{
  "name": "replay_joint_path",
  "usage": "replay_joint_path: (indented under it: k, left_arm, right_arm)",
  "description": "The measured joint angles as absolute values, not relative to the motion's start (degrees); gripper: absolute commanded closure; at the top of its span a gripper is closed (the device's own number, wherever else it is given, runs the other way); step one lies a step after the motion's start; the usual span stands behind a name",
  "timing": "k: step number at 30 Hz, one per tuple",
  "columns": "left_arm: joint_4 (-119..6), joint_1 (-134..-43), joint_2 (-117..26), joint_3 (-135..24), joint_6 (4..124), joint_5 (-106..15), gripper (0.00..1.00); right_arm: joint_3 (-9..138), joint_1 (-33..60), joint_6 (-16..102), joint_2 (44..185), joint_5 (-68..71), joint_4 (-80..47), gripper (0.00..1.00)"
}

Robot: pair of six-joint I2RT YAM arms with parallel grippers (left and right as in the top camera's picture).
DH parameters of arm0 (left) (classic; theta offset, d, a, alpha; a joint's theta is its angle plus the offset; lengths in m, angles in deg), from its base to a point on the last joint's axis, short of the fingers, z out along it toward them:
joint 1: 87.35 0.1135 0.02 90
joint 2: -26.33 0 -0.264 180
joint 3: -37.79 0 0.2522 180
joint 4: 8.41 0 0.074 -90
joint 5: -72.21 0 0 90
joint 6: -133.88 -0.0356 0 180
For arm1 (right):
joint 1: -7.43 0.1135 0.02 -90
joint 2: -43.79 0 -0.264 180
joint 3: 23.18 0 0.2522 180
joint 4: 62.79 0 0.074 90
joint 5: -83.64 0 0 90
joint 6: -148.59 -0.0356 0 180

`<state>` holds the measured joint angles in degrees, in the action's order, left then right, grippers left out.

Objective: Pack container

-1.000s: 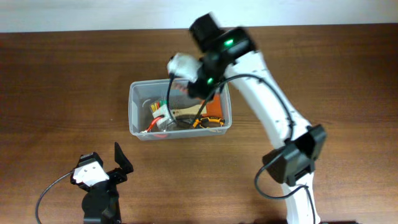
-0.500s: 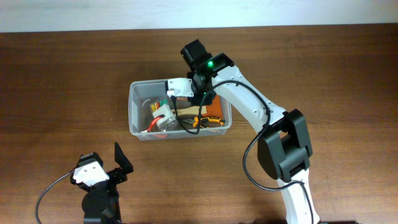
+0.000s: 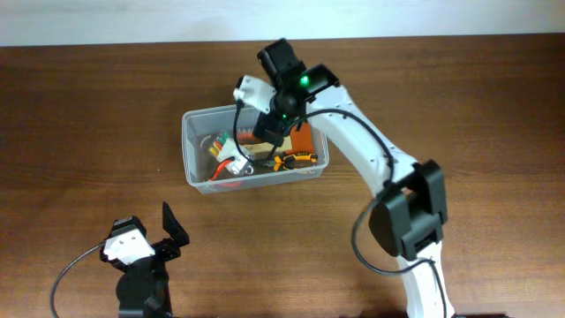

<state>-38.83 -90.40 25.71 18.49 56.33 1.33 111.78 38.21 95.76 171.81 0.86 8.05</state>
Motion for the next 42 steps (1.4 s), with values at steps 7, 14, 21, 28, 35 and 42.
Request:
replay_joint_path:
  k: [7,14,21,28,35,42]
  left_arm:
    - [-38.8,-90.4,25.7,18.5,56.3,1.3,0.01]
    - [-38.8,-90.4,25.7,18.5,56.3,1.3,0.01]
    - [-38.8,-90.4,25.7,18.5,56.3,1.3,0.01]
    - [-38.8,-90.4,25.7,18.5,56.3,1.3,0.01]
    - [-38.8,-90.4,25.7,18.5,56.3,1.3,0.01]
    - [-38.8,-90.4,25.7,18.5,56.3,1.3,0.01]
  right_arm:
    - [125.8,38.2,87.6,159.5,0.5,23.0,0.01]
    - [130.9,38.2,79.1,143.1,0.6,28.4,0.01]
    - [131.1,38.2,71.8,137.5,0.7,28.8,0.01]
    - [131.0,38.2,70.3,138.5,0.7,28.8,0.02]
    - [130.9,36.4,70.1,138.5,-2.7,30.6,0.01]
    - [119.0,25.3,69.3,127.4,-6.6,28.4,0.01]
